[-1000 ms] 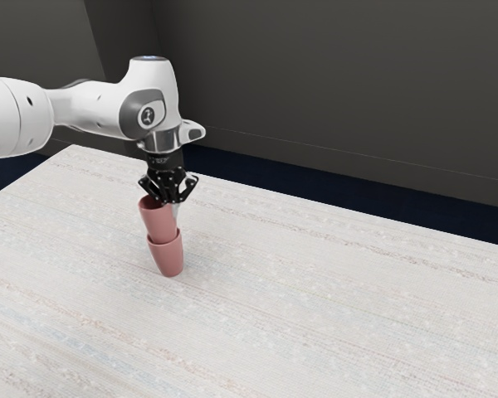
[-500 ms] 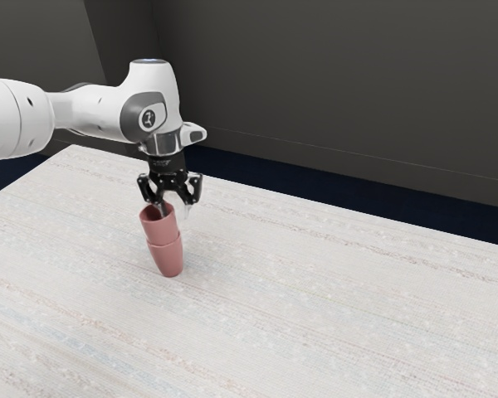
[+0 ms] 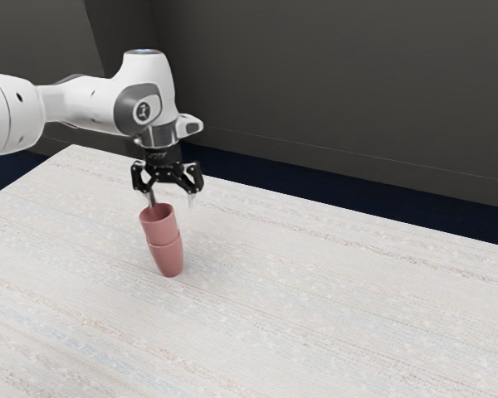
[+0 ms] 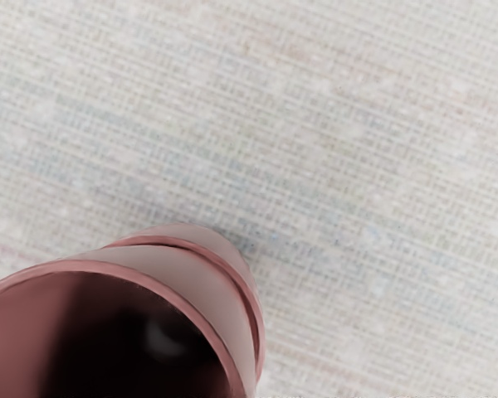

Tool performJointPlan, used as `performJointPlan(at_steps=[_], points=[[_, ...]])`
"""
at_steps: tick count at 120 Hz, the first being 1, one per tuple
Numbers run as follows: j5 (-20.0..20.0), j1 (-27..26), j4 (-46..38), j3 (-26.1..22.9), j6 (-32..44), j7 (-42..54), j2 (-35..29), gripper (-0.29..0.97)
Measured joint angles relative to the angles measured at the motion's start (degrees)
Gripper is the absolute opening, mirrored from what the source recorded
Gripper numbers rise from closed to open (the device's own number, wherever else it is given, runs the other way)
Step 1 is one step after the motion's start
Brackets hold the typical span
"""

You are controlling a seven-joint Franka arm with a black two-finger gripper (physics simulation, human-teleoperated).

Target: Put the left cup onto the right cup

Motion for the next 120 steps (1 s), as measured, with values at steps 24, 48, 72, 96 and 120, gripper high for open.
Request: performJointPlan(at_steps=[24,48,72,96,120], points=[[0.9,-0.1,-0.6,0.0,-0.4,0.5,-2.6,0.67],[3.2,-0.8,-0.6,0.1,-0.5,2.9,-4.6,0.68],[4.3,-1.7,-1.3,0.4,-0.6,4.7,-7.5,0.68],[4.6,-2.6,-3.9,0.7,-0.6,5.7,-11.5,0.68],[4.7,-3.2,-5.2,0.7,-0.6,6.3,-15.3,0.68]])
